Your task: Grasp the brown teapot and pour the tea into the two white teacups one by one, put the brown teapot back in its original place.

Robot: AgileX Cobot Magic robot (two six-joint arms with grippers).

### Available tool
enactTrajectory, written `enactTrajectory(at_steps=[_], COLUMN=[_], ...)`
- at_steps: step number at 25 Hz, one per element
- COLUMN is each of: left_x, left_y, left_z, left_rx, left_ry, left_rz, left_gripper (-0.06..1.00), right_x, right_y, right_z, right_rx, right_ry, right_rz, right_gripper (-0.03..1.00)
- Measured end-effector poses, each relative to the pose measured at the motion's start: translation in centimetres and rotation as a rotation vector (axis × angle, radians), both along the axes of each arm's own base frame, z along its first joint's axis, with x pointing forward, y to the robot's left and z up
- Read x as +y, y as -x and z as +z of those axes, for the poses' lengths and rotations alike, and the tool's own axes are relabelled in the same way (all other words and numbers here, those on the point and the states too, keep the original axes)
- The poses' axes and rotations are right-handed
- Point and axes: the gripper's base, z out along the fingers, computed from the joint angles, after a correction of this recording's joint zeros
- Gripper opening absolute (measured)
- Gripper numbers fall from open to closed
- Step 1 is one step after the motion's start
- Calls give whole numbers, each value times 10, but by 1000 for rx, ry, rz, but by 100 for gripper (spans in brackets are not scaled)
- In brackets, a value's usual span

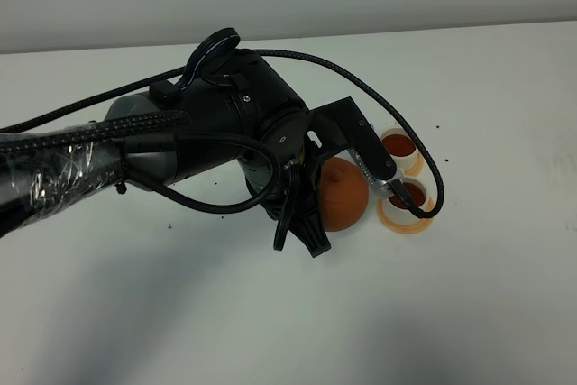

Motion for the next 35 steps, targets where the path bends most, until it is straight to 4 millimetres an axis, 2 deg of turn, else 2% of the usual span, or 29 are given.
enactTrajectory(at_steps=[8,13,19,27,31,35], left_x=[1,10,44,100,114,115], left_y=[0,-3,-18,-54,-74,-94], left_z=[3,22,39,39,27,-4], left_rx=[-6,-35,-40,-59,-91,-102], left_ry=[13,66,72,133,174,216], left_rz=[4,35,161,482,548,578], left_gripper=[12,12,12,12,12,12], right_x=[0,0,0,0,0,0], right_y=[0,0,0,0,0,0], right_z=[0,0,0,0,0,0], right_rx=[0,0,0,0,0,0], right_ry=[0,0,0,0,0,0], right_rz=[0,0,0,0,0,0], right_gripper=[24,24,24,24,24,24])
